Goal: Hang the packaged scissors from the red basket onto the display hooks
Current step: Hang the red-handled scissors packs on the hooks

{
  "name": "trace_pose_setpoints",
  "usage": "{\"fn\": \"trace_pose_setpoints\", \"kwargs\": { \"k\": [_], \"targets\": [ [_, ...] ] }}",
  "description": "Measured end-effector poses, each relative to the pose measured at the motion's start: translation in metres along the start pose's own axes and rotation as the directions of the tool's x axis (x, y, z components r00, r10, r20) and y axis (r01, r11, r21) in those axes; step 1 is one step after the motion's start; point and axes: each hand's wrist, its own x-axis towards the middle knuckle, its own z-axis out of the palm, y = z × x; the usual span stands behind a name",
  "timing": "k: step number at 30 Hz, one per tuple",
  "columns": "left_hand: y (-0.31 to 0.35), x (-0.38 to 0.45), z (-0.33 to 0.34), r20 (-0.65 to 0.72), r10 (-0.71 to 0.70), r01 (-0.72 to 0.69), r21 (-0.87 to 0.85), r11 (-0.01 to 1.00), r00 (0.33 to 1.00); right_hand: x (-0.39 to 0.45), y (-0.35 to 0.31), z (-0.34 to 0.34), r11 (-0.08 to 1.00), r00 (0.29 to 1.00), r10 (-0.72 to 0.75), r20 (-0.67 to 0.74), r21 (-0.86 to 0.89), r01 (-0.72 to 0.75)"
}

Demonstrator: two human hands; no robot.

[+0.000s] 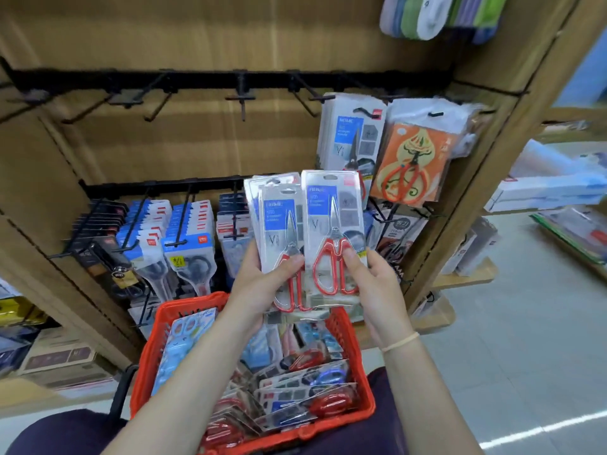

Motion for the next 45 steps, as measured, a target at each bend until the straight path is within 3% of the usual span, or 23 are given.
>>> {"fn": "trace_pose_setpoints", "kwargs": {
  "k": [6,16,30,38,42,45],
  "targets": [
    [0.018,0.012,0.007,-0.044,0.047,-0.046,0.002,0.999,0.998,0.020,-0.013,-0.008,0.999,0.998,-0.051,-0.039,-0.012,0.050],
    [0.032,0.015,-0.030,-0.158,0.060,-0.064,-0.020,0.998,0.986,0.075,-0.044,0.024,0.994,0.994,-0.096,0.046,-0.049,0.098],
    [0.041,0.024,-0.031,-0.121,0.089,-0.098,-0.066,0.993,0.989,0.097,-0.030,0.032,0.988,0.992,-0.118,-0.038,-0.103,0.113],
    [0.036,0.026,-0.032,-0.113,0.076,-0.084,-0.067,0.994,0.991,0.105,-0.028,0.033,0.993,0.996,-0.072,-0.056,-0.094,0.066],
    [0.034,0.029,-0.031,-0.105,0.087,-0.094,-0.063,0.994,0.991,0.123,-0.018,0.037,0.992,0.991,0.048,-0.125,-0.113,-0.062],
    [0.033,0.031,-0.028,-0.102,0.094,-0.100,-0.055,0.993,0.990,0.132,-0.013,0.039,0.987,0.978,0.161,-0.132,0.004,-0.162]
  ]
}}
